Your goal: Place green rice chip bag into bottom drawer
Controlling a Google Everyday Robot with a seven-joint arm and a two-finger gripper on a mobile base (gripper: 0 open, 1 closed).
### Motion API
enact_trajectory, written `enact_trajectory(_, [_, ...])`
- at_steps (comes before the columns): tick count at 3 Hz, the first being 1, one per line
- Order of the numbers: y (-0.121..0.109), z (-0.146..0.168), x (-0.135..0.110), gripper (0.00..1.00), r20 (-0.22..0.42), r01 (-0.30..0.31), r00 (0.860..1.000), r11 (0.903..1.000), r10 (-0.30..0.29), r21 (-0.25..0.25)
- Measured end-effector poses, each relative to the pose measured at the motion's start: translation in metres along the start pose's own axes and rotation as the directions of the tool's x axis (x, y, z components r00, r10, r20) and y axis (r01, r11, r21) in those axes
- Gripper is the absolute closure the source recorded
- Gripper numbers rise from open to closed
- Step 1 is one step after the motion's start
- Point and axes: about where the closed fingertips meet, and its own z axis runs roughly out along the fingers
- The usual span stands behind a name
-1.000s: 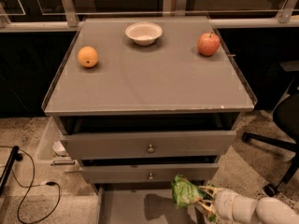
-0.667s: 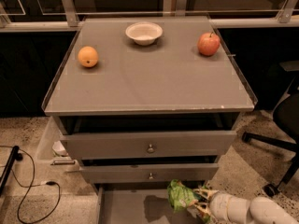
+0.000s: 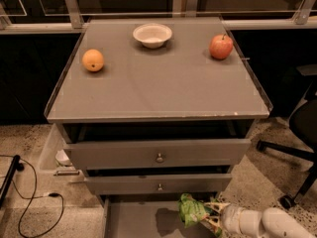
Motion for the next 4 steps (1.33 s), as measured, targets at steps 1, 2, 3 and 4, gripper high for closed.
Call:
enact_trajectory(1, [0.024,0.023,0.014,1.00,-0.014,0.002,1.000,0.9999,-0.002,-0.014])
enact_trajectory(2, [0.049,0.059,0.036,1.00,-0.022,0.032,0.999,0.9988,-0.032,-0.036])
enact_trajectory(3, [0.063,0.093,0.054,1.00,-0.015,0.060,0.998,0.9969,-0.061,-0.052])
enact_trajectory(4, [0.068,0.124,0.071,1.00,-0.008,0.087,0.996,0.9940,-0.087,-0.067])
